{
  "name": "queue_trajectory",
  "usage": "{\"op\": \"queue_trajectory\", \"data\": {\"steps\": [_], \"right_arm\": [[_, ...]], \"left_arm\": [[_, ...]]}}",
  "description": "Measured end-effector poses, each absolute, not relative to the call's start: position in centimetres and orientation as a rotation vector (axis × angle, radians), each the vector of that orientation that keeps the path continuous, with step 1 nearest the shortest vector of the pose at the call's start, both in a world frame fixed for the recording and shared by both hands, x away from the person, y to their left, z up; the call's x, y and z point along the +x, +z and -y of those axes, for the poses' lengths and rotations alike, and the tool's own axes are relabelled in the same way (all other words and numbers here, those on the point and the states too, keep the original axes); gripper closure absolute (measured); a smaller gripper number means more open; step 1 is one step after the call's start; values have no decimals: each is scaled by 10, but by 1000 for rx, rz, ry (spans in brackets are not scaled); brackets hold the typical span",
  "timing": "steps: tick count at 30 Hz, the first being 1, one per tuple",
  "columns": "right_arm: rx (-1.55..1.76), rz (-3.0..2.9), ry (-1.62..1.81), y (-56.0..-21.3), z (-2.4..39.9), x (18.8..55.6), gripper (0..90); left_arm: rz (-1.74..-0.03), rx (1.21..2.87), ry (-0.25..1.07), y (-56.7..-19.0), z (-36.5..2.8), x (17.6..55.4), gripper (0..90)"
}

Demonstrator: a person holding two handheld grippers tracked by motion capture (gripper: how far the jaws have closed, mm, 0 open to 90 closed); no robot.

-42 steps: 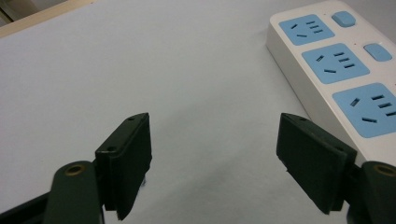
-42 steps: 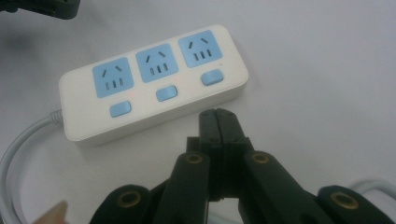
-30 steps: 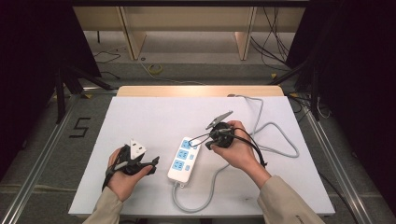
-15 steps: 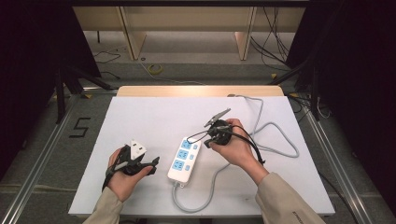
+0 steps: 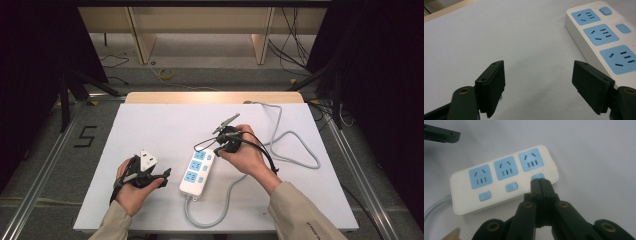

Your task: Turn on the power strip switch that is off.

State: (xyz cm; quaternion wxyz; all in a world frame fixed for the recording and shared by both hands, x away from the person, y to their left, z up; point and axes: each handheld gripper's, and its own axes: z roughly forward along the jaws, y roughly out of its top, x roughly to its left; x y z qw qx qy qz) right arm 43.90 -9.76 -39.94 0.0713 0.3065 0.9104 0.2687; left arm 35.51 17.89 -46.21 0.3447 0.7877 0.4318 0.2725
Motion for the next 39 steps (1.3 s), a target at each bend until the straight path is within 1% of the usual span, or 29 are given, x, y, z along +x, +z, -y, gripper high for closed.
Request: {"op": "queue_trajectory", "data": {"steps": [39], "right_arm": [[949, -2754, 749, -403, 85, 455, 900]], "left_arm": [[-1122, 2041, 697, -463, -178, 357, 262]]}}
